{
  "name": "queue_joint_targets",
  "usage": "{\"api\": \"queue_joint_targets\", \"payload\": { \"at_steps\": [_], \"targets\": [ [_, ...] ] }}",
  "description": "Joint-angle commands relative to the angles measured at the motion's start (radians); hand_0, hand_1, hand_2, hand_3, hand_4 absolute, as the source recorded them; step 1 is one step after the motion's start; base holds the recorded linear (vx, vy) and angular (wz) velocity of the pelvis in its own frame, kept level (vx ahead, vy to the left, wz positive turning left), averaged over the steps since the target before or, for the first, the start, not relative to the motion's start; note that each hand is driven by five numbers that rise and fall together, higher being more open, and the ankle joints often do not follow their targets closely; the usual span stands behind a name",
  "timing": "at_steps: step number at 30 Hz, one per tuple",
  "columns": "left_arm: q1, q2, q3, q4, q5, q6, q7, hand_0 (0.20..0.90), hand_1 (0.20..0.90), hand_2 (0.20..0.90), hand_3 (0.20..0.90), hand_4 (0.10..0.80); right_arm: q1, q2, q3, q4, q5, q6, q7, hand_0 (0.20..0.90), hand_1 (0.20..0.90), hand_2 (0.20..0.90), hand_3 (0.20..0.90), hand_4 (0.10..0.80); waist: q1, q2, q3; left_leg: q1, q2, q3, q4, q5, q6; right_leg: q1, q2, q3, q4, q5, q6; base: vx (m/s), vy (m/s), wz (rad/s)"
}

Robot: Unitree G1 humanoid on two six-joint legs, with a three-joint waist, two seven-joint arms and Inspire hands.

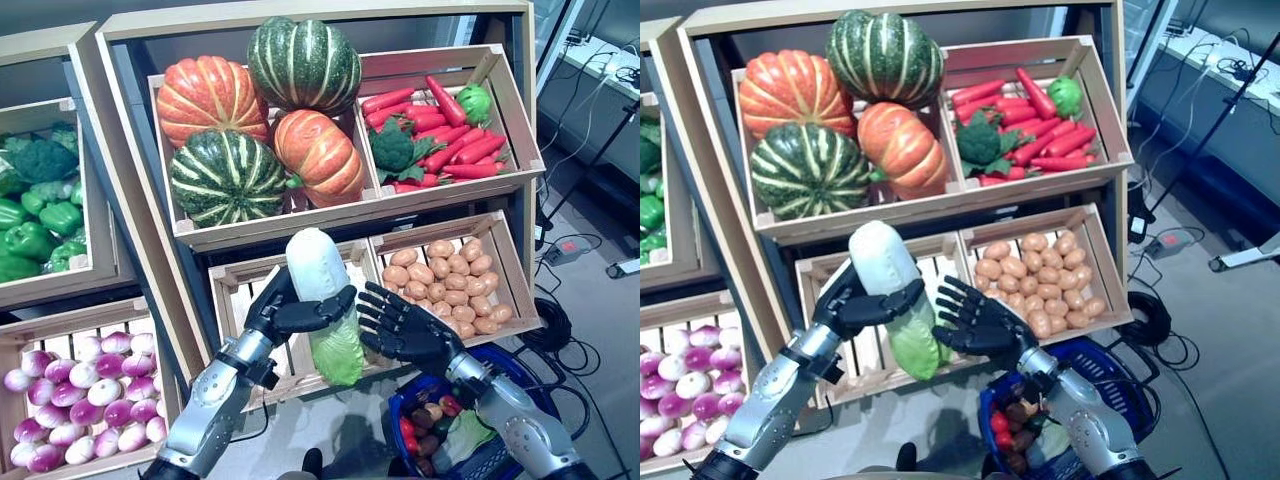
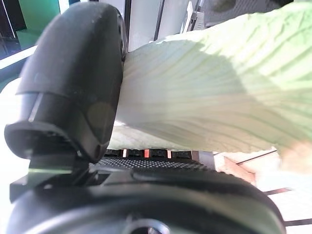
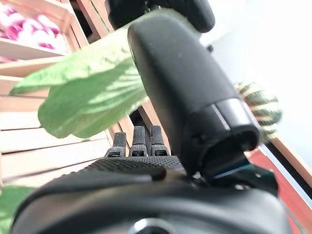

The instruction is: Put vegetables into the basket

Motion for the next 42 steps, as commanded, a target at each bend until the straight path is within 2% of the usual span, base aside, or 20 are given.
{"api": "queue_joint_targets", "payload": {
  "at_steps": [1,9,16,25,29,35,42],
  "targets": [
    [-0.124,-0.019,0.053,-0.103,-0.044,-0.122,-0.009,0.3,0.3,0.3,0.3,0.4,-0.037,0.006,-0.03,-0.13,0.104,-0.077,0.061,0.9,0.9,0.9,0.9,0.8,0.003,-0.043,-0.086,0.019,0.015,0.023,0.008,-0.072,-0.025,0.036,-0.075,0.012,0.001,0.001,0.039,0.0,0.0,0.0],
    [-0.154,-0.024,-0.006,-0.105,-0.039,-0.113,-0.046,0.3,0.3,0.3,0.3,0.4,-0.06,-0.003,0.07,-0.133,0.064,0.017,0.14,0.9,0.9,0.9,0.9,0.8,0.006,-0.043,-0.093,0.015,0.017,0.022,0.008,-0.072,-0.027,0.032,-0.074,0.016,0.001,-0.001,0.04,0.0,0.0,0.0],
    [-0.173,-0.01,-0.058,-0.118,-0.052,-0.1,-0.092,0.3,0.3,0.3,0.3,0.4,-0.076,-0.027,0.145,-0.116,0.031,0.07,0.147,0.9,0.9,0.9,0.9,0.8,0.009,-0.042,-0.094,0.015,0.017,0.022,0.008,-0.07,-0.026,0.032,-0.075,0.018,0.002,-0.001,0.041,0.0,0.0,0.0],
    [-0.199,0.015,-0.139,-0.136,-0.157,-0.026,-0.277,0.3,0.3,0.3,0.3,0.4,-0.107,-0.046,0.203,-0.1,0.017,0.109,0.141,0.9,0.9,0.9,0.9,0.8,0.008,-0.039,-0.103,0.014,0.016,0.02,0.008,-0.068,-0.023,0.03,-0.075,0.029,0.002,0.004,0.045,0.0,0.0,0.0],
    [-0.209,0.015,-0.174,-0.155,-0.184,-0.017,-0.322,0.3,0.3,0.3,0.3,0.4,-0.118,-0.047,0.23,-0.094,0.01,0.13,0.117,0.9,0.9,0.9,0.9,0.8,0.007,-0.038,-0.109,0.015,0.016,0.021,0.008,-0.067,-0.021,0.03,-0.074,0.034,0.001,0.005,0.046,0.0,0.0,0.0],
    [-0.217,0.015,-0.194,-0.176,-0.183,-0.038,-0.367,0.3,0.3,0.3,0.3,0.4,-0.121,-0.053,0.251,-0.088,-0.022,0.177,0.107,0.9,0.9,0.9,0.9,0.8,0.004,-0.04,-0.116,0.011,0.017,0.023,0.008,-0.065,-0.019,0.026,-0.073,0.041,0.002,0.007,0.046,0.0,0.0,0.0],
    [-0.235,0.007,-0.191,-0.199,-0.193,-0.092,-0.35,0.3,0.3,0.3,0.3,0.4,-0.124,-0.05,0.279,-0.058,-0.052,0.223,0.137,0.9,0.9,0.9,0.9,0.8,0.006,-0.043,-0.119,0.01,0.016,0.021,0.008,-0.064,-0.018,0.027,-0.072,0.043,0.002,0.007,0.044,0.003,0.001,-0.06]
  ]
}}
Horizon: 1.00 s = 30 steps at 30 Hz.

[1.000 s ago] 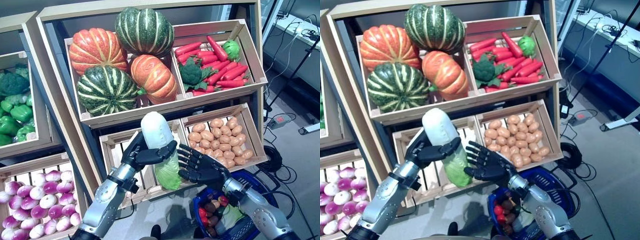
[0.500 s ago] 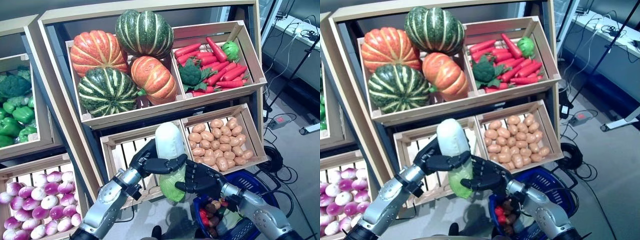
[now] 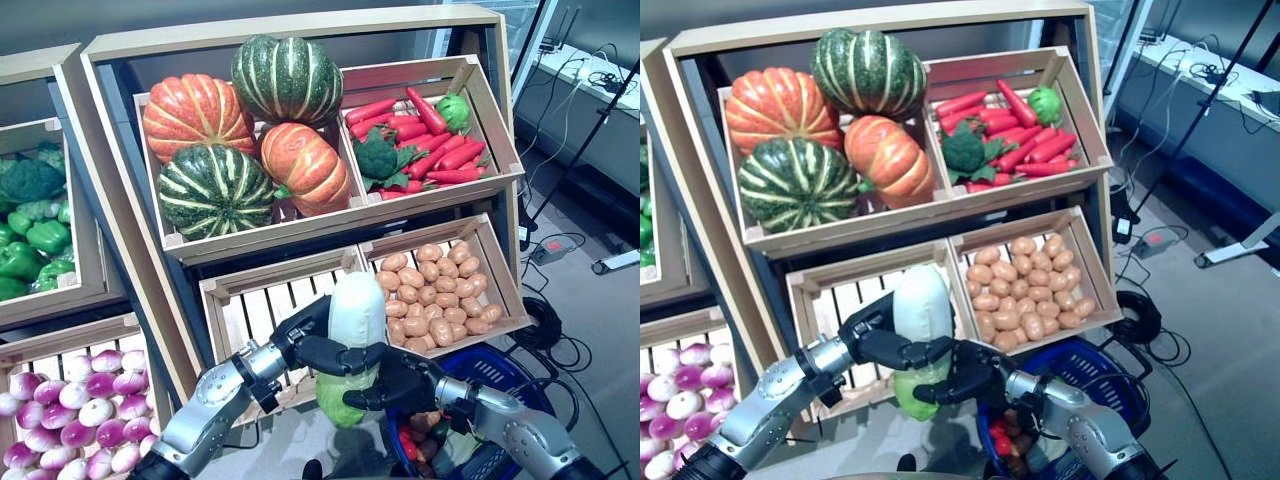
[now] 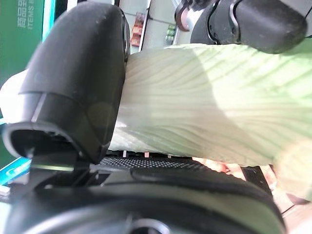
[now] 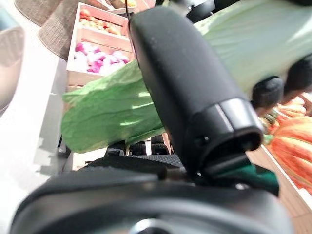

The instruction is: Put vegetables into the basket

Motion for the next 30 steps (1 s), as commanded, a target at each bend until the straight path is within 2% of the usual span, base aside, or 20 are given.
{"api": "queue_joint_targets", "payload": {
  "at_steps": [1,2,3,4,5,6,9,15,23,24,25,30],
  "targets": [
    [-0.196,-0.114,-0.02,-0.199,-0.159,-0.172,-0.063,0.3,0.3,0.3,0.3,0.4,-0.074,0.051,0.081,-0.035,-0.002,-0.001,0.081,0.9,0.9,0.9,0.9,0.8,0.015,-0.046,-0.076,0.008,0.016,-0.004,0.002,-0.063,-0.02,0.039,-0.073,0.017,0.002,0.006,0.041,0.0,0.0,0.0],
    [-0.196,-0.118,-0.014,-0.202,-0.167,-0.184,-0.052,0.3,0.3,0.3,0.3,0.4,-0.072,0.052,0.08,-0.034,0.003,0.008,0.077,0.78,0.78,0.78,0.78,0.72,0.015,-0.046,-0.077,0.008,0.016,-0.004,0.002,-0.063,-0.021,0.039,-0.073,0.016,0.002,0.006,0.041,0.0,0.0,0.0],
    [-0.195,-0.122,-0.006,-0.204,-0.16,-0.201,-0.032,0.3,0.3,0.3,0.3,0.4,-0.068,0.057,0.082,-0.03,0.004,0.013,0.074,0.721,0.721,0.721,0.721,0.681,0.016,-0.046,-0.077,0.008,0.016,-0.006,0.002,-0.063,-0.021,0.04,-0.073,0.017,0.002,0.006,0.04,0.0,0.0,0.0],
    [-0.193,-0.127,0.001,-0.206,-0.13,-0.222,-0.009,0.3,0.3,0.3,0.3,0.4,-0.064,0.061,0.083,-0.027,0.002,0.017,0.073,0.585,0.585,0.585,0.585,0.59,0.016,-0.046,-0.078,0.009,0.015,-0.007,0.002,-0.063,-0.02,0.04,-0.072,0.017,0.002,0.005,0.039,0.0,0.0,0.0],
    [-0.192,-0.129,0.008,-0.208,-0.101,-0.248,0.003,0.3,0.3,0.3,0.3,0.4,-0.059,0.067,0.083,-0.023,-0.002,0.022,0.073,0.552,0.552,0.552,0.552,0.568,0.016,-0.047,-0.078,0.01,0.015,-0.007,0.002,-0.064,-0.02,0.041,-0.072,0.016,0.002,0.004,0.039,0.0,0.0,0.0],
    [-0.193,-0.123,0.011,-0.208,-0.117,-0.266,0.009,0.3,0.3,0.3,0.3,0.4,-0.055,0.071,0.081,-0.02,-0.003,0.023,0.07,0.3,0.3,0.3,0.3,0.4,0.016,-0.047,-0.078,0.009,0.015,-0.008,0.002,-0.063,-0.02,0.04,-0.072,0.016,0.003,0.005,0.039,0.0,0.0,0.0],
    [-0.181,-0.137,0.041,-0.216,-0.157,-0.268,-0.001,0.3,0.3,0.3,0.3,0.4,-0.042,0.082,0.077,-0.01,-0.002,0.022,0.058,0.3,0.3,0.3,0.3,0.4,0.019,-0.047,-0.079,0.008,0.014,-0.012,0.002,-0.062,-0.022,0.041,-0.073,0.013,0.002,0.004,0.038,0.0,0.0,0.0],
    [-0.161,-0.166,0.071,-0.218,-0.131,-0.294,0.028,0.3,0.3,0.3,0.3,0.4,-0.026,0.122,0.06,0.039,0.005,-0.012,0.026,0.3,0.3,0.3,0.3,0.4,0.022,-0.048,-0.077,0.007,0.012,-0.019,0.002,-0.062,-0.021,0.042,-0.072,0.009,0.004,0.003,0.035,0.0,0.0,0.0],
    [-0.142,-0.166,0.126,-0.212,-0.093,-0.286,0.076,0.3,0.3,0.3,0.3,0.4,0.008,0.132,-0.014,0.047,0.048,-0.062,-0.042,0.3,0.3,0.3,0.3,0.4,0.018,-0.048,-0.073,0.008,0.013,-0.015,0.002,-0.062,-0.021,0.044,-0.072,0.009,0.004,0.0,0.033,0.0,0.0,0.0],
    [-0.136,-0.166,0.137,-0.213,-0.083,-0.282,0.08,0.564,0.564,0.564,0.564,0.576,0.017,0.131,-0.029,0.045,0.045,-0.064,-0.046,0.3,0.3,0.3,0.3,0.4,0.017,-0.048,-0.073,0.008,0.013,-0.014,0.002,-0.063,-0.022,0.044,-0.072,0.008,0.004,0.0,0.033,0.0,0.0,0.0],
    [-0.129,-0.163,0.148,-0.212,-0.07,-0.283,0.089,0.9,0.9,0.9,0.9,0.8,0.027,0.128,-0.044,0.042,0.046,-0.069,-0.053,0.3,0.3,0.3,0.3,0.4,0.015,-0.048,-0.073,0.008,0.014,-0.012,0.002,-0.063,-0.022,0.044,-0.072,0.007,0.004,-0.001,0.033,0.0,0.0,0.0],
    [-0.099,-0.129,0.217,-0.203,0.025,-0.296,0.174,0.9,0.9,0.9,0.9,0.8,0.071,0.109,-0.13,0.031,0.057,-0.103,-0.097,0.3,0.3,0.3,0.3,0.4,0.008,-0.05,-0.068,0.011,0.017,-0.009,0.002,-0.063,-0.023,0.044,-0.071,0.008,0.004,-0.001,0.034,0.0,0.0,0.0]
  ]
}}
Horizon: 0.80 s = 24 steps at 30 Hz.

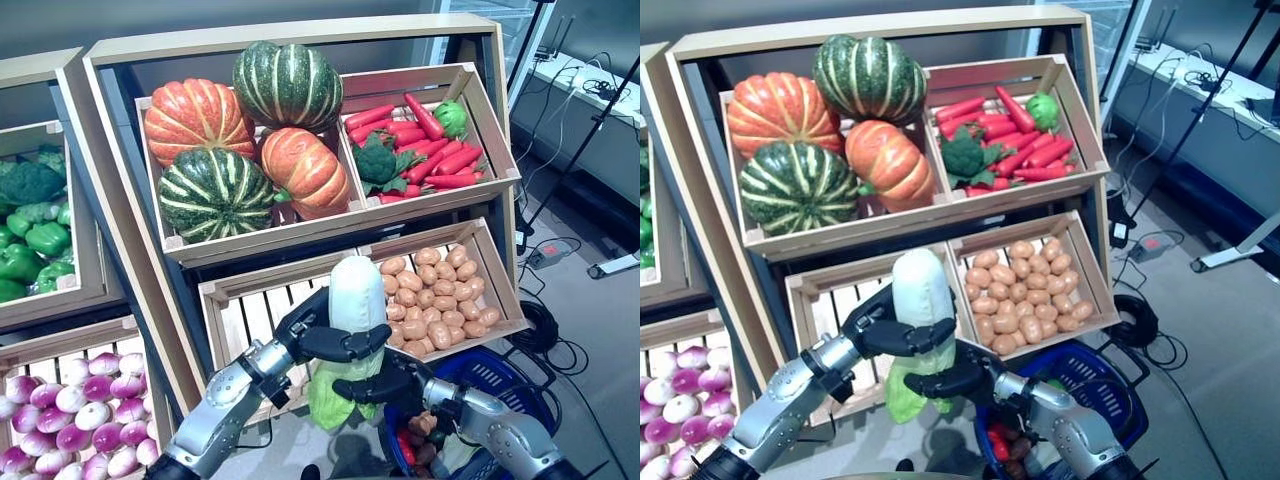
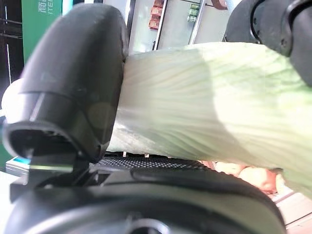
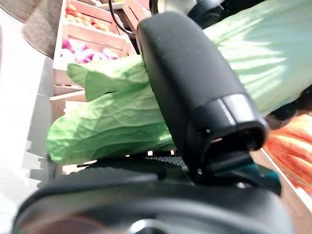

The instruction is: Put vegetables into the basket

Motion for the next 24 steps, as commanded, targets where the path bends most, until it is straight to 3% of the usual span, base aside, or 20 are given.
{"api": "queue_joint_targets", "payload": {
  "at_steps": [1,7,15,18,20,24],
  "targets": [
    [-0.102,-0.038,0.21,-0.182,0.022,-0.271,0.078,0.9,0.9,0.9,0.9,0.8,0.048,0.004,-0.104,-0.012,0.098,-0.081,-0.07,0.3,0.3,0.3,0.3,0.4,0.007,-0.042,-0.055,0.012,0.017,-0.008,0.003,-0.058,-0.028,0.045,-0.071,0.007,0.005,0.001,0.036,0.0,0.0,0.0],
    [-0.027,0.024,0.372,-0.143,0.234,-0.279,0.29,0.9,0.9,0.9,0.9,0.8,0.124,-0.001,-0.247,-0.025,0.127,-0.156,-0.172,0.3,0.3,0.3,0.3,0.4,0.001,-0.039,-0.045,0.011,0.019,0.001,0.003,-0.057,-0.03,0.04,-0.07,0.005,0.007,-0.004,0.034,0.0,0.0,0.0],
    [0.076,0.064,0.513,-0.103,0.537,-0.26,0.509,0.9,0.9,0.9,0.9,0.8,0.217,0.041,-0.391,-0.033,0.111,-0.25,-0.34,0.3,0.3,0.3,0.3,0.4,-0.012,-0.037,-0.022,-0.005,0.018,0.008,0.003,-0.058,-0.033,0.02,-0.062,0.01,0.002,-0.006,0.033,0.007,-0.022,0.0],
    [0.08,0.08,0.52,-0.087,0.583,-0.247,0.575,0.9,0.9,0.9,0.9,0.8,0.212,0.048,-0.418,-0.015,0.128,-0.296,-0.44,0.3,0.3,0.3,0.3,0.4,-0.018,-0.032,-0.003,-0.03,0.019,0.01,0.003,-0.053,-0.034,-0.01,-0.055,0.017,0.009,-0.008,0.031,-0.115,-0.024,0.0],
    [0.04,0.096,0.507,-0.05,0.607,-0.234,0.667,0.9,0.9,0.9,0.9,0.8,0.154,0.079,-0.445,0.039,0.186,-0.423,-0.57,0.3,0.3,0.3,0.3,0.4,-0.025,-0.018,0.057,-0.086,0.021,0.01,0.003,-0.037,-0.032,-0.089,-0.043,0.027,0.056,-0.021,0.023,-0.365,0.011,-0.02],
    [-0.045,0.095,0.458,-0.015,0.608,-0.21,0.785,0.9,0.9,0.9,0.9,0.8,0.053,0.108,-0.452,0.079,0.206,-0.56,-0.683,0.3,0.3,0.3,0.3,0.4,-0.036,0.0,0.178,-0.17,0.016,-0.001,0.026,-0.008,-0.031,-0.186,-0.023,0.045,0.118,-0.026,0.005,-0.346,0.004,-0.02]
  ]
}}
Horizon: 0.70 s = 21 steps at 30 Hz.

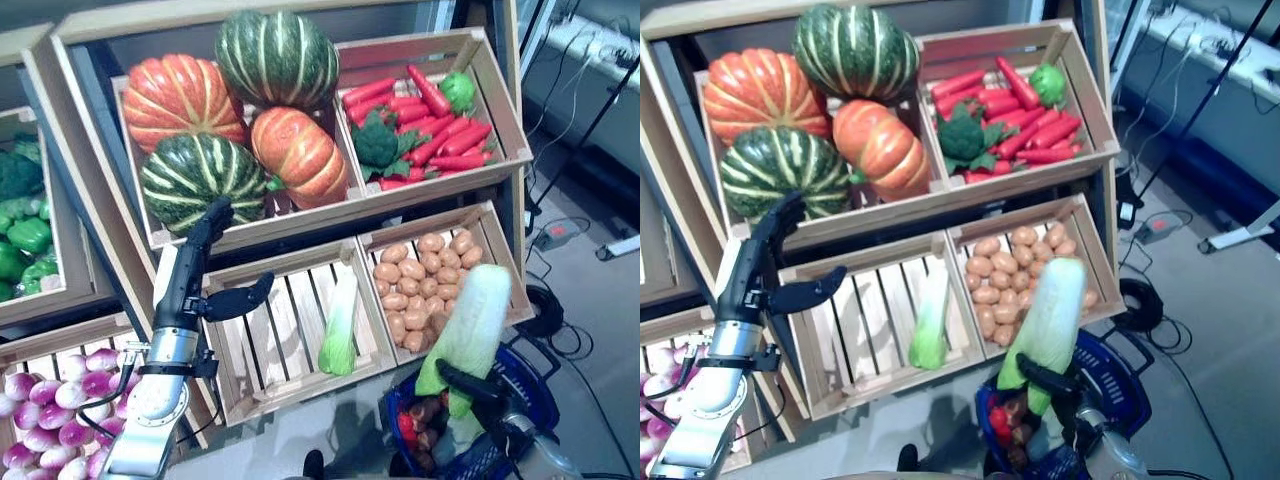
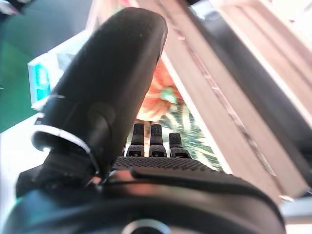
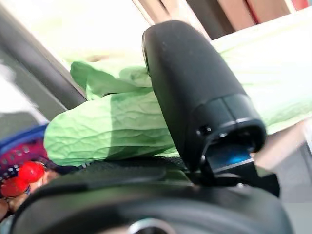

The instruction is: Put vegetables into the basket

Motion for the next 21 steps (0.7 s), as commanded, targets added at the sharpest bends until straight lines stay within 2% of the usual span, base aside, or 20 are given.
{"api": "queue_joint_targets", "payload": {
  "at_steps": [1,7,13,16,18,21],
  "targets": [
    [-0.2,0.078,-0.007,0.02,0.023,-0.063,0.161,0.9,0.9,0.9,0.9,0.8,-0.174,0.012,-0.061,-0.052,0.084,-0.267,-0.124,0.3,0.3,0.3,0.3,0.4,-0.021,-0.027,0.13,-0.038,0.015,-0.006,0.029,-0.03,-0.023,-0.043,-0.023,0.039,0.115,-0.045,-0.005,-0.319,-0.014,0.0],
    [-0.33,0.053,-0.099,0.064,0.07,-0.071,0.321,0.9,0.9,0.9,0.9,0.8,-0.304,0.022,-0.072,0.062,0.202,-0.467,-0.2,0.3,0.3,0.3,0.3,0.4,-0.012,-0.017,0.282,-0.19,-0.002,-0.019,0.095,-0.006,-0.026,-0.17,-0.005,0.028,0.185,-0.036,-0.018,-0.279,-0.05,-0.04],
    [-0.411,0.036,-0.156,0.098,0.115,-0.082,0.389,0.9,0.9,0.9,0.9,0.8,-0.404,0.026,-0.108,0.177,0.366,-0.565,-0.188,0.3,0.3,0.3,0.3,0.4,0.001,-0.008,0.364,-0.297,-0.024,-0.033,0.15,-0.001,-0.031,-0.247,-0.007,0.012,0.214,-0.025,-0.02,-0.184,-0.037,0.0],
    [-0.473,0.031,-0.194,0.114,0.114,-0.082,0.483,0.9,0.9,0.9,0.9,0.8,-0.488,0.007,-0.1,0.259,0.432,-0.553,-0.183,0.3,0.3,0.3,0.3,0.4,0.014,0.006,0.402,-0.37,-0.045,-0.042,0.163,0.016,-0.027,-0.312,-0.021,0.003,0.227,-0.012,-0.018,-0.204,-0.018,-0.03],
    [-0.493,0.023,-0.203,0.12,0.101,-0.084,0.504,0.9,0.9,0.9,0.9,0.8,-0.519,0.008,-0.086,0.288,0.465,-0.546,-0.178,0.3,0.3,0.3,0.3,0.4,0.02,0.01,0.402,-0.401,-0.052,-0.043,0.17,0.019,-0.026,-0.345,-0.027,0.0,0.237,-0.009,-0.017,-0.122,-0.018,-0.01],
    [-0.536,0.002,-0.227,0.134,0.124,-0.09,0.536,0.9,0.9,0.9,0.9,0.8,-0.6,0.009,-0.058,0.364,0.547,-0.484,-0.128,0.3,0.3,0.3,0.3,0.4,0.031,0.018,0.402,-0.474,-0.07,-0.052,0.196,0.025,-0.022,-0.422,-0.037,-0.005,0.267,-0.006,-0.015,-0.106,-0.017,0.02]
  ]
}}
